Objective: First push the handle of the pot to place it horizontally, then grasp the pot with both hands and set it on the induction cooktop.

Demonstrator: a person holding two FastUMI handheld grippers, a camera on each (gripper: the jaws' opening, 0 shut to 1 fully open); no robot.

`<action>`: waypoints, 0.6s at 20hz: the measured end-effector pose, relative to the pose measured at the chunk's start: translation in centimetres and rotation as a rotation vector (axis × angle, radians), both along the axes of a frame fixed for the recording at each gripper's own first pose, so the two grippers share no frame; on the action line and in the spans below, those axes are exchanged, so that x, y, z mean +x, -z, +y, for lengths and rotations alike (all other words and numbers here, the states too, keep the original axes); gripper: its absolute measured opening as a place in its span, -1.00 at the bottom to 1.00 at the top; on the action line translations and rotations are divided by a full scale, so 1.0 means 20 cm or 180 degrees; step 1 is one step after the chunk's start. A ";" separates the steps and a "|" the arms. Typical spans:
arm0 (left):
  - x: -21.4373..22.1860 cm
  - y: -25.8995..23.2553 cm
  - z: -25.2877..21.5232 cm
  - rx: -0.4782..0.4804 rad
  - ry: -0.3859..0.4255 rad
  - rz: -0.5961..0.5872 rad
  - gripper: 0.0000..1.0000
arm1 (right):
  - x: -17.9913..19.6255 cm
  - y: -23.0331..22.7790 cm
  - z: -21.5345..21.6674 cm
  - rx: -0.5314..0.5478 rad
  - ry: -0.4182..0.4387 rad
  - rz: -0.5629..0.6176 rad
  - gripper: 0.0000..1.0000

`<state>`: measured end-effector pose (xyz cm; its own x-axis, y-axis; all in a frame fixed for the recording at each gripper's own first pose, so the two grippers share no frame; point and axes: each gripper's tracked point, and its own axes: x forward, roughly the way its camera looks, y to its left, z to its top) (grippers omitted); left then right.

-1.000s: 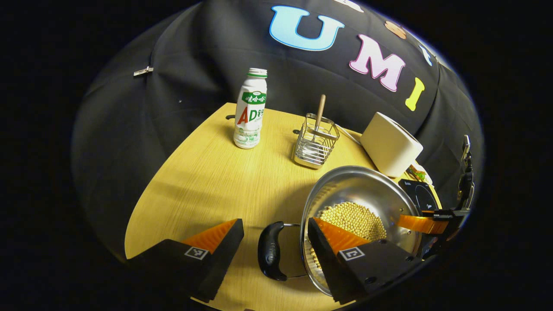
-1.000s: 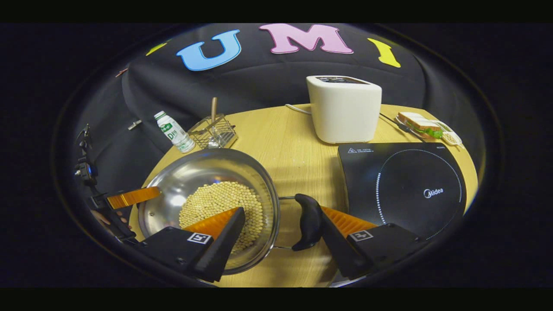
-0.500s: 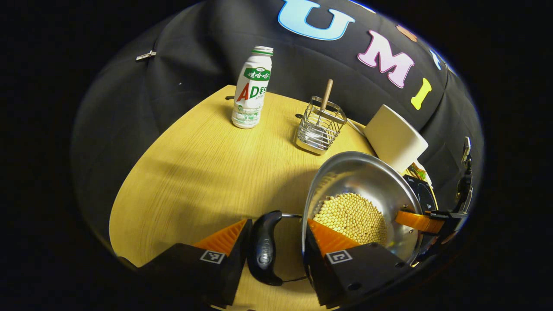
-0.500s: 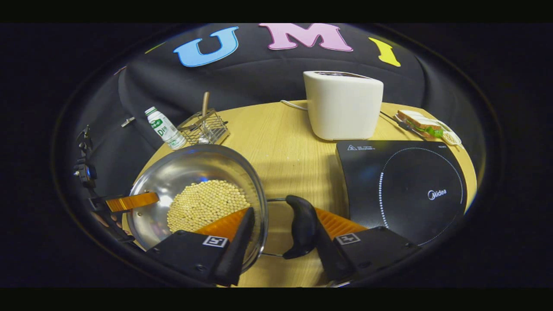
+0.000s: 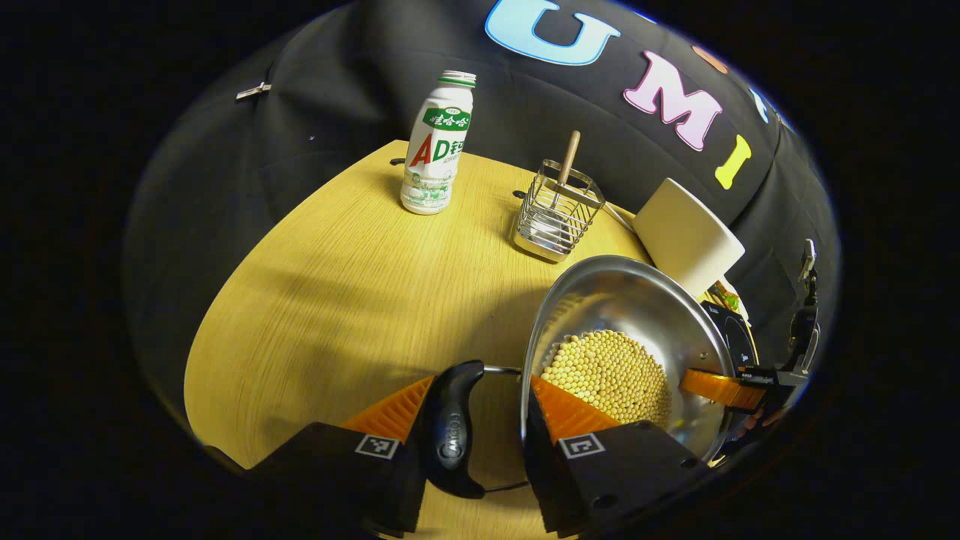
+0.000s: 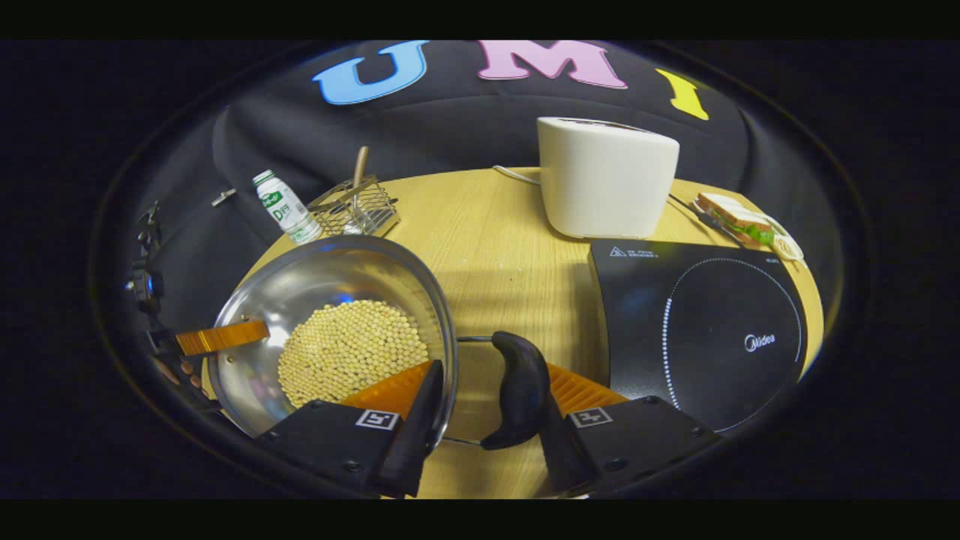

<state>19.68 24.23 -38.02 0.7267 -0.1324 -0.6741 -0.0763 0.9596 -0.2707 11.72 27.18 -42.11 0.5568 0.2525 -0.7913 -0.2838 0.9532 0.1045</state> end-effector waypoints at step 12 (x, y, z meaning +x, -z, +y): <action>-0.06 -0.05 0.01 0.0140 -0.0110 -0.0005 0.17 | -0.02 -0.02 0.00 -0.0008 -0.0080 0.0047 0.22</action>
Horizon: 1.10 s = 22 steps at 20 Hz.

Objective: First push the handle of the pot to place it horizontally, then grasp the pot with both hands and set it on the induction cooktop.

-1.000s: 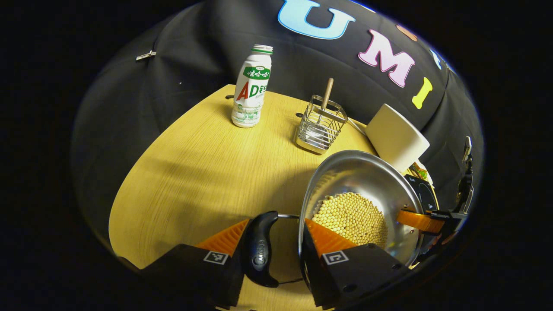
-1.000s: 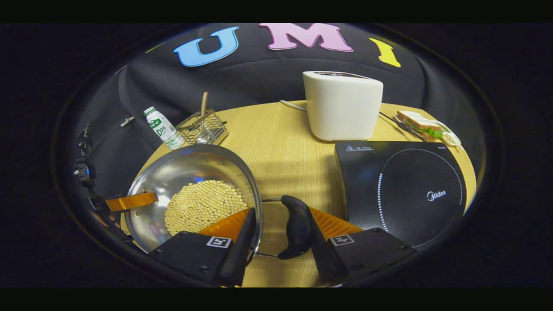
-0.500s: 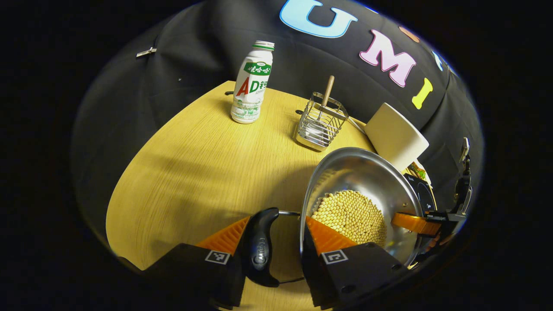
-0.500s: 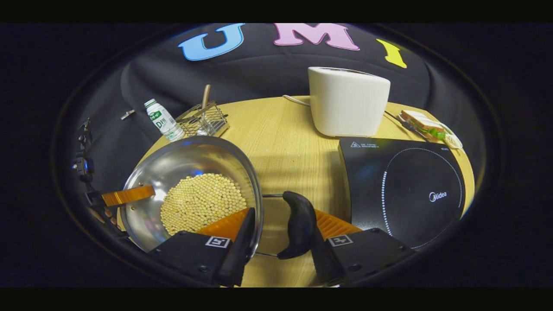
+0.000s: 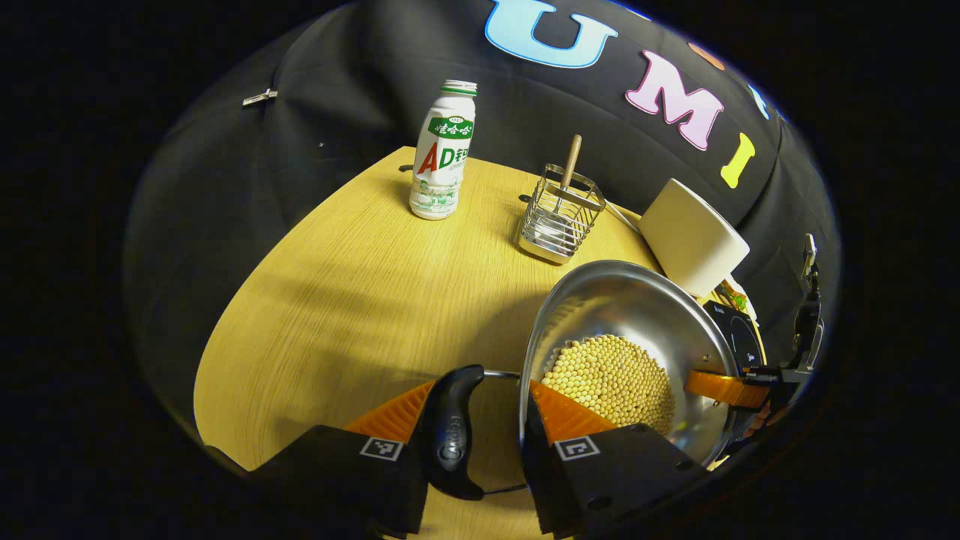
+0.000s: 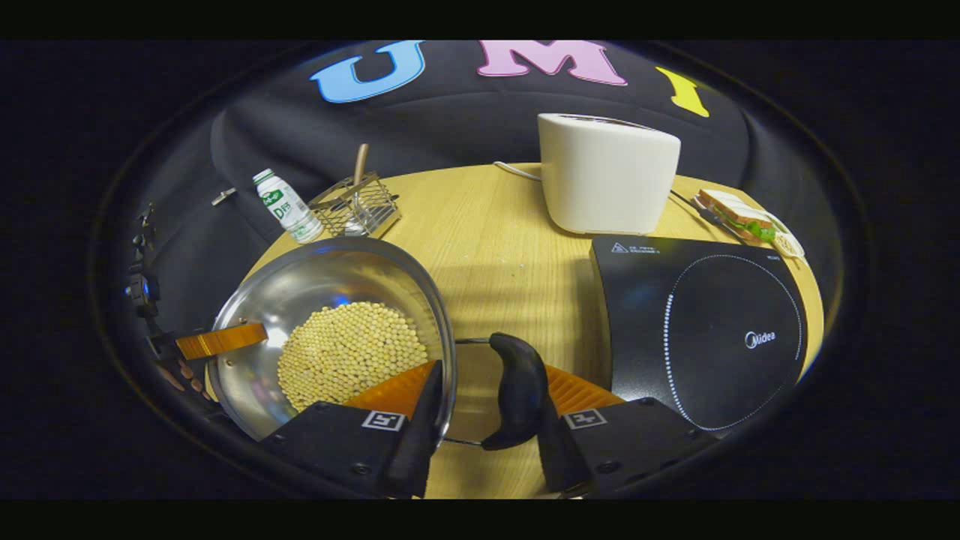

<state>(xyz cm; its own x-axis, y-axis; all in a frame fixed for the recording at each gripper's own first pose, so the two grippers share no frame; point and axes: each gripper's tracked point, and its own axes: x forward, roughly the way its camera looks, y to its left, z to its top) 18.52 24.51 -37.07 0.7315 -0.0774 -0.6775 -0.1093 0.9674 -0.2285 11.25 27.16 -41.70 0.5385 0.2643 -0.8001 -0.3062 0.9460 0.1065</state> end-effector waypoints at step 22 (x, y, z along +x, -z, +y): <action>-0.06 -0.51 -0.63 0.0064 -0.0032 -0.0193 0.17 | 0.15 -0.57 -0.54 0.0167 -0.0019 -0.0257 0.22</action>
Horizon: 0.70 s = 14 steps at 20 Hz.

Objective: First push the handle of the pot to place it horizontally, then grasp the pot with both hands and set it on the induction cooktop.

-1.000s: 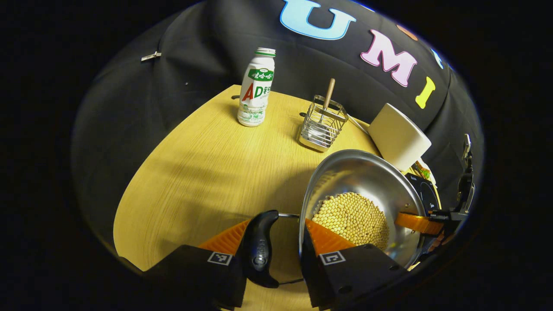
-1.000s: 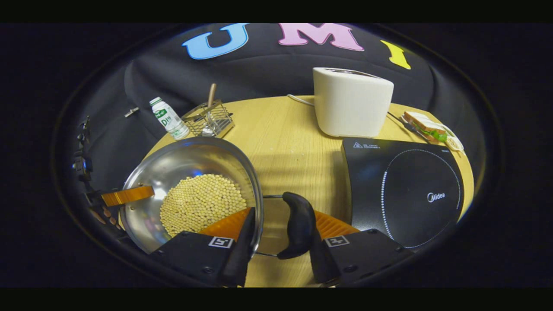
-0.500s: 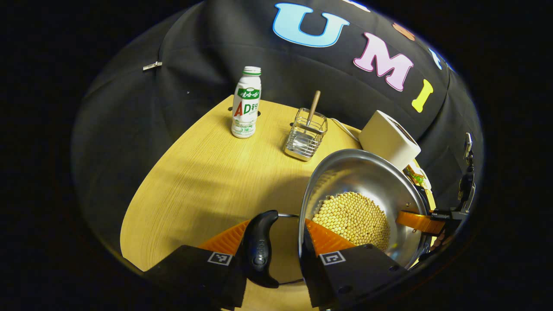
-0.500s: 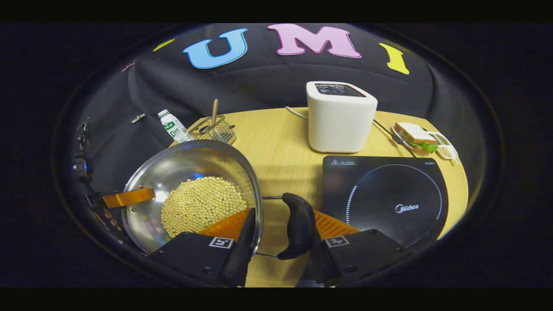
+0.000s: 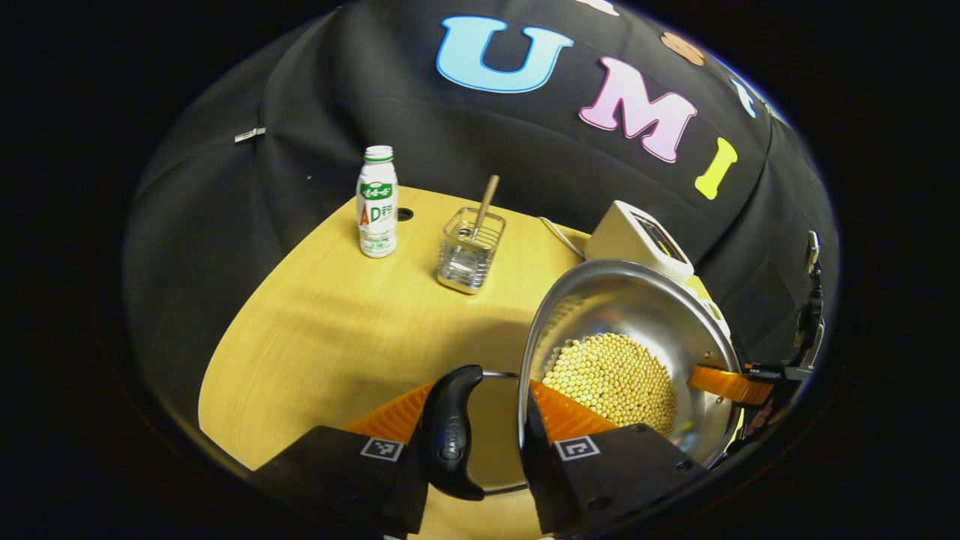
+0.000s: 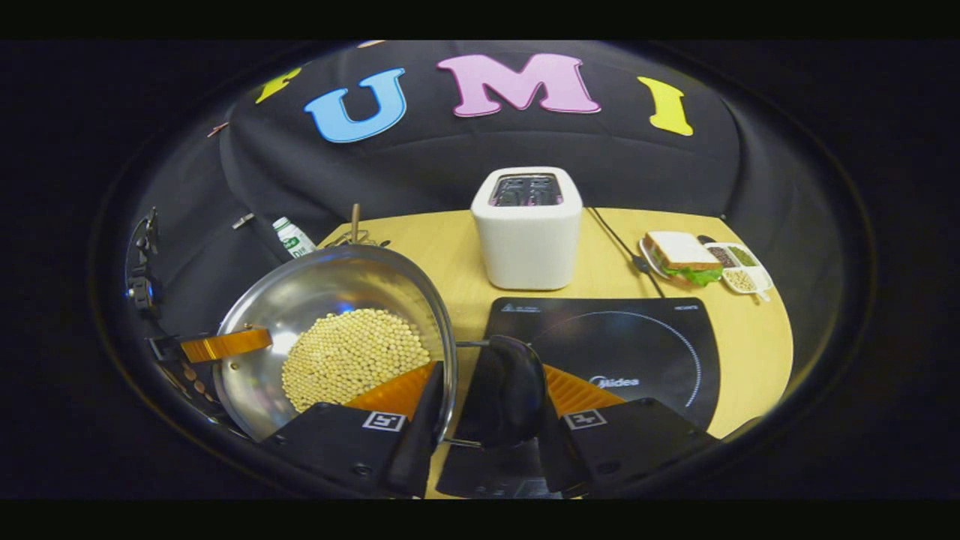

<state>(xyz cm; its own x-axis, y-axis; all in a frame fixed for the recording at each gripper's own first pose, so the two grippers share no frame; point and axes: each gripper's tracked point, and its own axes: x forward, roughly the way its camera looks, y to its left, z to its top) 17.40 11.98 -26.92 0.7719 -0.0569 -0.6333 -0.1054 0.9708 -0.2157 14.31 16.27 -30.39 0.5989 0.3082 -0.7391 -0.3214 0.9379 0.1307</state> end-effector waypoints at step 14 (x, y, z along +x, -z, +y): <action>0.18 -0.02 -0.71 -0.0003 0.0314 0.0020 0.17 | 0.15 -0.05 -0.68 -0.0018 0.0372 0.0008 0.22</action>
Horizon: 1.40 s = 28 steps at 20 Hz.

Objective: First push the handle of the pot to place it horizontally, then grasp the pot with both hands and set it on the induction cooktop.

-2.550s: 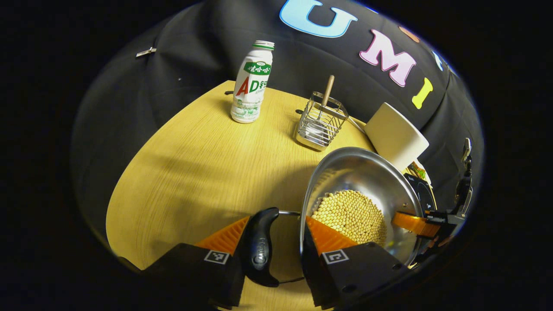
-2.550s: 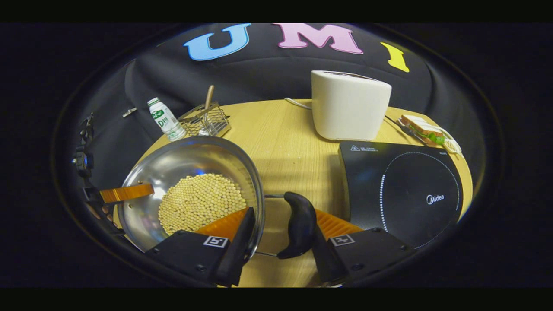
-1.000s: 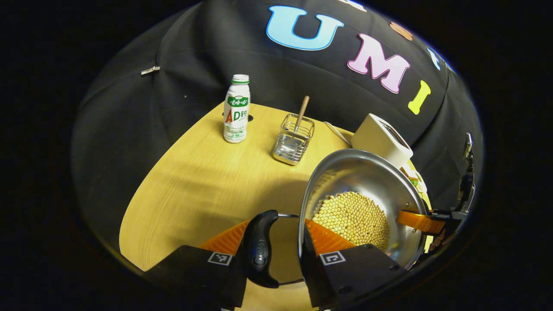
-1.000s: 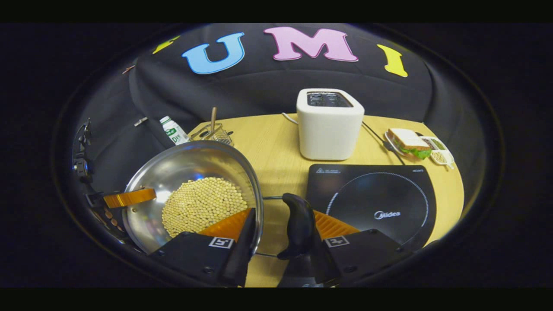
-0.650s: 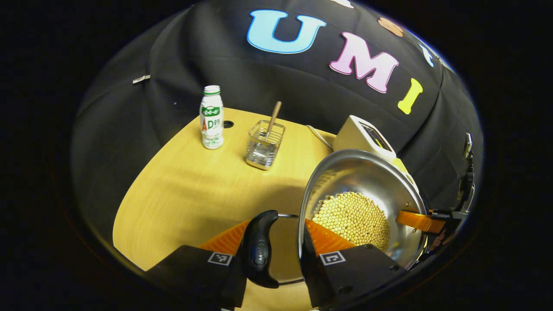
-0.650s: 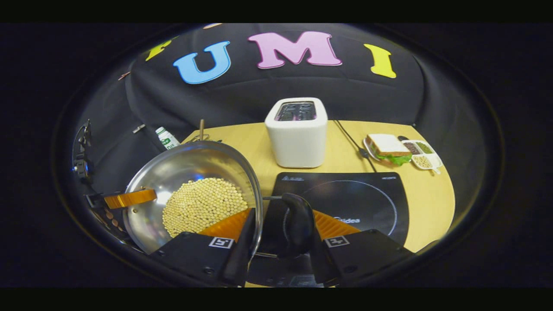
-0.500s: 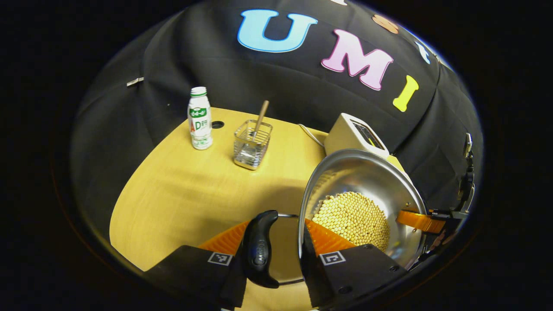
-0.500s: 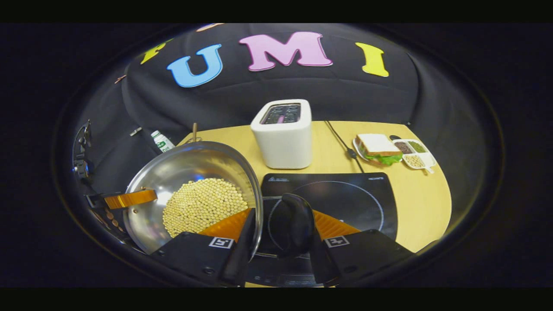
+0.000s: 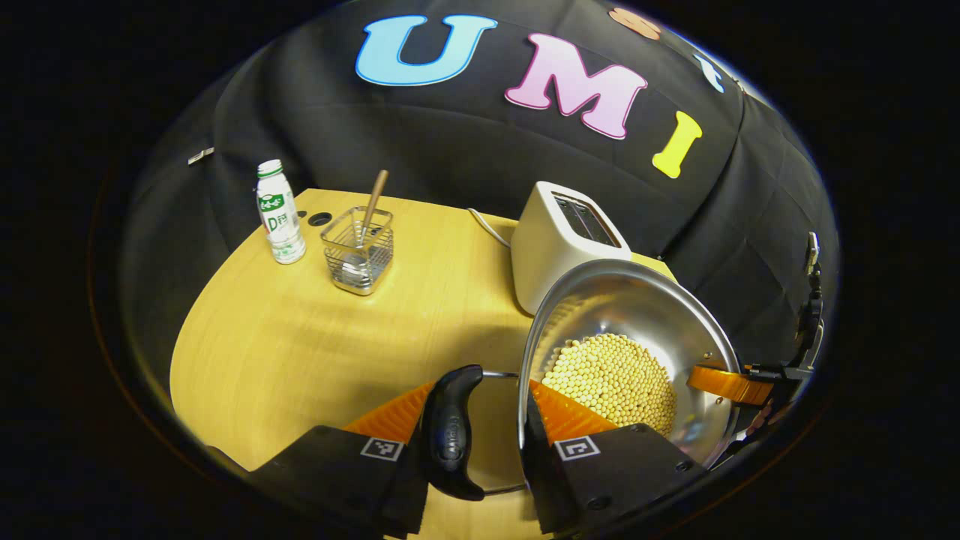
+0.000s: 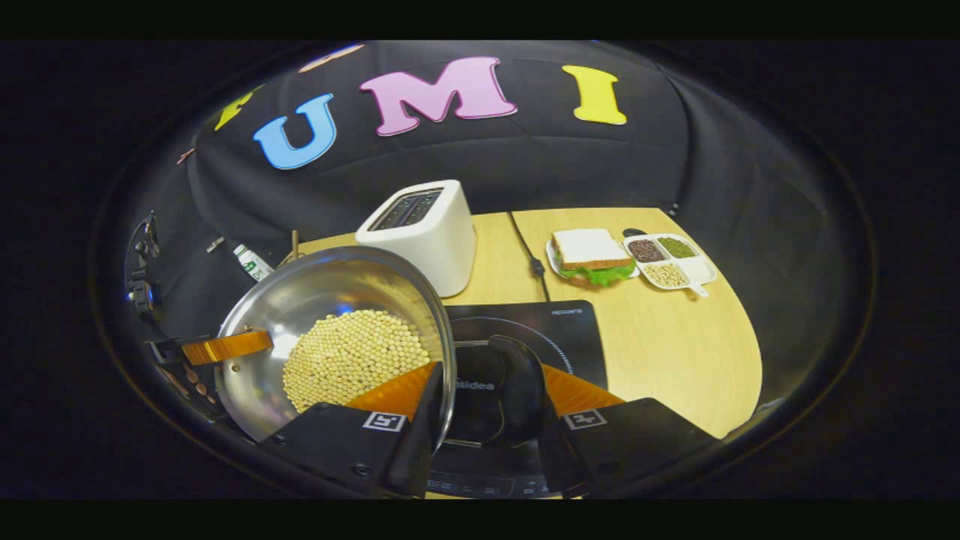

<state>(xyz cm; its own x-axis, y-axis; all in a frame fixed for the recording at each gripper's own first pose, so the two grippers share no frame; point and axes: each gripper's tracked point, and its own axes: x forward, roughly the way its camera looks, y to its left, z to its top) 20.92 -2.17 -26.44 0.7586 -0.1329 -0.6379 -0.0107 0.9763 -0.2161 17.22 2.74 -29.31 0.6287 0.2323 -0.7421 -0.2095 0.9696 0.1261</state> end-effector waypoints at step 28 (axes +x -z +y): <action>0.17 0.29 -0.50 -0.0128 0.0014 0.0081 0.17 | 0.20 0.26 -0.49 0.0020 0.0174 0.0111 0.21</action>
